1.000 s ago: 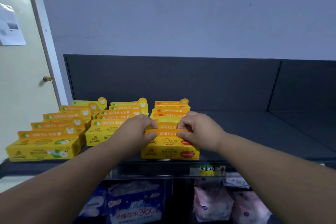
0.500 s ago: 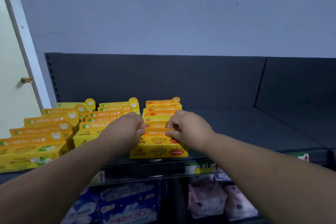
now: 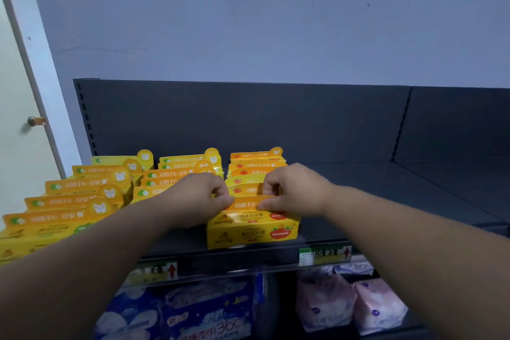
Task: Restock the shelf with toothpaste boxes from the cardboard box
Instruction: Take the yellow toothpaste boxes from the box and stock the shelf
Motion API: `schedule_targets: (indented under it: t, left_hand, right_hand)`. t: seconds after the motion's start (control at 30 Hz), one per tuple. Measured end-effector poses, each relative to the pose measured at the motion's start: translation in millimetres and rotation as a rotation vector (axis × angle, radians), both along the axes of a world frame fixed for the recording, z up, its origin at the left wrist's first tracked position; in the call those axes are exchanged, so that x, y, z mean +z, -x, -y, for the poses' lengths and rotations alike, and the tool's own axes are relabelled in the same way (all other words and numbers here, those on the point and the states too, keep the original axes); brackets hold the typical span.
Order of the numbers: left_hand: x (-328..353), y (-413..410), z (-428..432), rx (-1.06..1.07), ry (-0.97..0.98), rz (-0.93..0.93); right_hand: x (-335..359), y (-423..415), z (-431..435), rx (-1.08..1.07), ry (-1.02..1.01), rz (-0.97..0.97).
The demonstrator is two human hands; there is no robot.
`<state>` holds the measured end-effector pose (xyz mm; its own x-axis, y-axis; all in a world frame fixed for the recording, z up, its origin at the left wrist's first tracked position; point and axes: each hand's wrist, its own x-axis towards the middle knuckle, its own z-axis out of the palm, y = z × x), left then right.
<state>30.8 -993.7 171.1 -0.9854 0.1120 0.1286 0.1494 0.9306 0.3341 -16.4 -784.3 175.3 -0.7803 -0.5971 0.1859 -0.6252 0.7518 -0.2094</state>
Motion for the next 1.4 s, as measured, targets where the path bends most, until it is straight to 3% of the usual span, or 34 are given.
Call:
schedule_targets:
  t: [0.13,0.3,0.37,0.6,0.7,0.8,0.97,1.07,1.23,1.4]
  left_hand:
    - [11,2,29,0.067,0.003,-0.094]
    - [4,4,63,0.076,0.269,0.007]
    - [1,5,66,0.069,0.292,-0.018]
    - [-1,-2,72,0.041,0.314,-0.002]
    - [-1,-3,70,0.062,0.407,0.044]
    - [4,1,69,0.069,0.517,0.043]
    - [12,3,74,0.064,0.630,0.089]
    - [18,4,70,0.066,0.562,0.095]
    - [23,14,47,0.092,0.175,-0.096]
    - [20,30,14,-0.003,0.132,-0.157]
  right_hand:
    - [10,1,5,0.019,0.171,0.021]
    - [6,0,26,0.101,0.047,0.137]
    - [1,0,35,0.149,-0.020,0.144]
    - [4,1,44,0.150,0.030,0.248]
    - [8,9,38,0.079,0.152,0.164]
    - [11,22,26,-0.100,0.078,0.056]
    - [1,43,9,-0.286,-0.033,0.266]
    - [-8,47,10,-0.261,-0.034,0.356]
    - [-9,43,16,-0.188,0.079,0.339]
    - [-6,38,3,-0.280,0.160,0.189]
